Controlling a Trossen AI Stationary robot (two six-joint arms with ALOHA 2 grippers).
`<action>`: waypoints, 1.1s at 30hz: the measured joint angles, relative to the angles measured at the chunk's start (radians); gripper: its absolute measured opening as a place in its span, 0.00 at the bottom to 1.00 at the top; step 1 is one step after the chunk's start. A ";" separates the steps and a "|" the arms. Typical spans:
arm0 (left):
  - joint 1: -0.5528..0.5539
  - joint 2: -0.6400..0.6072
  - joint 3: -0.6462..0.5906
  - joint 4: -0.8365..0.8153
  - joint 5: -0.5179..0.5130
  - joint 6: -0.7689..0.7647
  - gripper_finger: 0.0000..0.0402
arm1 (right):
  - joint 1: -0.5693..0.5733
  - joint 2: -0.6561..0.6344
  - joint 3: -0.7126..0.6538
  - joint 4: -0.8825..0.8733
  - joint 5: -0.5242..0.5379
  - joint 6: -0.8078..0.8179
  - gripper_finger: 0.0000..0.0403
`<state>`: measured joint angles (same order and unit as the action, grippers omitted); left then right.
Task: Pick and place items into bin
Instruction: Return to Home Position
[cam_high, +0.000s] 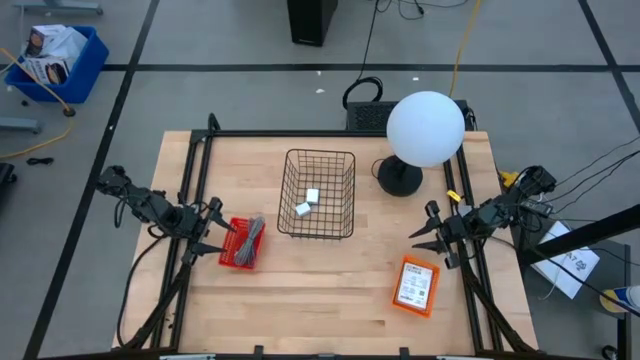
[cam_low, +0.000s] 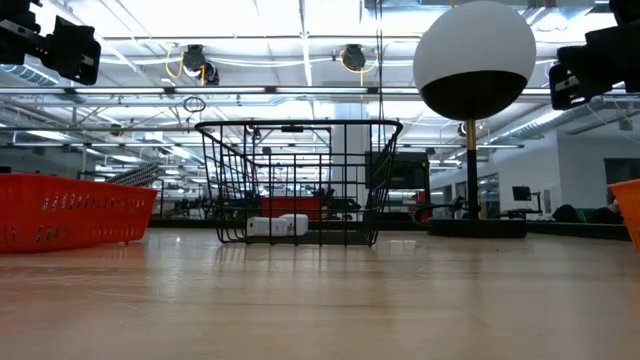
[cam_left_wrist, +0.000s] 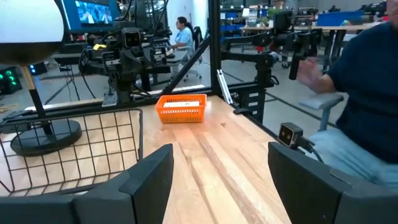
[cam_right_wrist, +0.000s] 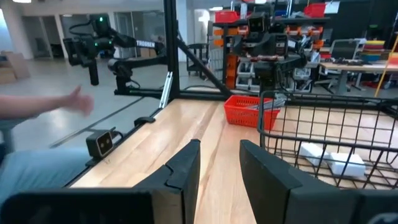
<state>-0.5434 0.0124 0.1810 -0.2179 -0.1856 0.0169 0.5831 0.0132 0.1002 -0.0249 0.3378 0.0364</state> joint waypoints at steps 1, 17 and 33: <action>0.000 0.000 0.000 0.001 0.000 -0.004 0.66 | 0.000 0.000 -0.002 0.013 0.000 0.000 0.26; 0.000 0.000 0.000 0.002 0.000 0.001 0.66 | 0.000 0.000 -0.003 0.056 0.000 0.000 0.26; 0.000 0.000 0.000 0.002 0.000 0.001 0.66 | 0.000 0.000 0.000 0.058 0.000 0.000 0.26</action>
<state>-0.5434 0.0128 0.1810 -0.2161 -0.1856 0.0177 0.5831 0.0132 0.1001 0.0334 0.3378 0.0368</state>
